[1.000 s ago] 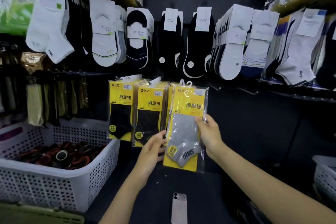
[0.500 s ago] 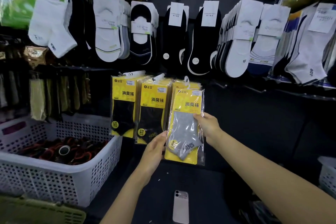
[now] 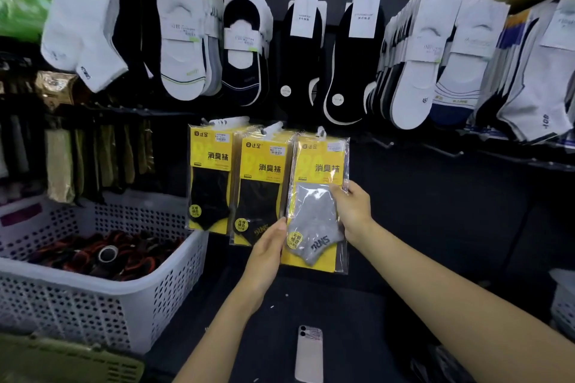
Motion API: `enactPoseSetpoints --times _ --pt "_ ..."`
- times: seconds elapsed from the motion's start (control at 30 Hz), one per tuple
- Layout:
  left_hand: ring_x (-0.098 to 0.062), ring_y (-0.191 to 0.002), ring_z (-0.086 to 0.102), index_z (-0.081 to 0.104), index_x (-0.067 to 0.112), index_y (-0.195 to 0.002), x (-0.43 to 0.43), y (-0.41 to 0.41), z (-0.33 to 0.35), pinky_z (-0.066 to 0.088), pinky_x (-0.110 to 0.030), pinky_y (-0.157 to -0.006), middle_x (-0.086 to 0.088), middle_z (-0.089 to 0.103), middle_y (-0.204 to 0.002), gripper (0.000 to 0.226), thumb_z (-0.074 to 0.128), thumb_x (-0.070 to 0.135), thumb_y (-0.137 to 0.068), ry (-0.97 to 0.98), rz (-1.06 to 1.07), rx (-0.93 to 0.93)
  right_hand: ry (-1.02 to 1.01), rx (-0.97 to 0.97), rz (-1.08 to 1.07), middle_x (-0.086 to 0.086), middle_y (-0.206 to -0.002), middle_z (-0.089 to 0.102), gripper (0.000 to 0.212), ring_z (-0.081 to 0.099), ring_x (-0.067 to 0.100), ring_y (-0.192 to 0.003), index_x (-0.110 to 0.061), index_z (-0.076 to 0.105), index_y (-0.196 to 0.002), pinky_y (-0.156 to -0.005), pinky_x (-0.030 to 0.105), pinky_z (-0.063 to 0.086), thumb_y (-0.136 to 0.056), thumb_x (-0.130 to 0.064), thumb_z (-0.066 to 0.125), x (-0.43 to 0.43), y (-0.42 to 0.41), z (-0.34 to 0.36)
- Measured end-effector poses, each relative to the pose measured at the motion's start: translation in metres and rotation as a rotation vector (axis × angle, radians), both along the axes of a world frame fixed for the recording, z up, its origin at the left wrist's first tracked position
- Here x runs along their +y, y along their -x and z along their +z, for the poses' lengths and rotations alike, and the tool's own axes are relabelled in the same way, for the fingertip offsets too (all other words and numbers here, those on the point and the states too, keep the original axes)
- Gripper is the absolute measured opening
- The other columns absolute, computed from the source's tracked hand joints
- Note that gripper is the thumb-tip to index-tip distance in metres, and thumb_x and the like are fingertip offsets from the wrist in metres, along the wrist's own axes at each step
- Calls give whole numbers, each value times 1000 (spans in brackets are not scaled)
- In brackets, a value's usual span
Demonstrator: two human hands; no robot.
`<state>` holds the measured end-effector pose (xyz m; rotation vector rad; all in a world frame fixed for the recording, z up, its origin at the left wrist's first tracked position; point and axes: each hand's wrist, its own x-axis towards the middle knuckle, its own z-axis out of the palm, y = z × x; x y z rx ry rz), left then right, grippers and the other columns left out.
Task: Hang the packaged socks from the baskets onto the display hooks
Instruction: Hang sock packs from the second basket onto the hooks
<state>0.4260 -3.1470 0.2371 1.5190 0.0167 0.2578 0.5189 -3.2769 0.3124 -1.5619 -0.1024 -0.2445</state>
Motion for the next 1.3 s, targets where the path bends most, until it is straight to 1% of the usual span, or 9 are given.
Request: enactPoseSetpoints --times 0.07,0.27,0.47,0.73,0.87,0.93,1.07,1.2,1.3 --pt "-2 -123 47 46 39 -133 1 -4 -2 35 -36 -110 18 55 -130 46 39 56 -91 -10 3 -3 -4 47 9 3 -73 58 20 53 15 -62 -17 58 -75 -51 23 44 -94 -15 56 -1 -8 -2" --pt "-9 -130 39 35 30 -144 2 -7 -20 32 -35 -111 9 41 -143 56 41 53 -92 -97 23 47 -26 298 77 8 -105 66 18 65 24 -97 -13 62 -92 -84 35 55 -89 -31 65 -11 -11 -27" --pt "-13 -122 47 36 21 -143 6 18 -58 37 -27 -99 1 45 -141 53 42 45 -96 -215 16 223 63 392 189 11 -125 59 36 56 24 -118 -8 53 -125 -93 31 46 -93 -22 60 -52 28 -90" --pt "-4 -111 45 38 15 -141 3 72 -116 33 -17 -89 0 47 -139 57 45 47 -95 -531 -139 433 480 574 348 8 -111 61 35 60 22 -102 -7 56 -117 -79 26 49 -87 -18 69 -117 106 -194" --pt "-23 -124 49 39 8 -139 1 96 -175 40 -35 -104 -8 47 -140 61 49 47 -93 -624 -152 598 624 640 380 6 -99 64 15 62 17 -92 -6 65 -97 -80 24 47 -86 -15 69 -152 121 -244" --pt "-26 -130 44 33 7 -143 -1 107 -202 38 -31 -105 -11 41 -145 68 51 48 -92 -622 -104 696 507 744 425 14 -112 68 24 64 27 -105 -1 66 -109 -97 38 49 -86 -7 67 -160 124 -264" --pt "-25 -141 27 9 16 -151 -8 118 -234 29 -34 -108 -5 17 -157 90 54 58 -85 -516 -170 768 417 791 547 5 -109 72 44 69 19 -99 -2 61 -122 -90 35 55 -81 -14 74 -161 127 -280" --pt "-22 -135 37 29 28 -140 -10 128 -240 42 -21 -99 7 40 -141 98 81 52 -60 -484 -211 642 625 720 528 3 -135 50 97 53 17 -121 -9 30 -140 -98 27 45 -64 -21 88 -175 136 -293" --pt "-23 -137 29 13 17 -148 -10 136 -252 35 -38 -110 -1 20 -151 121 88 41 -56 -615 -207 612 591 596 471 4 -123 57 84 60 7 -105 -13 41 -126 -86 20 51 -58 -8 90 -180 143 -308"
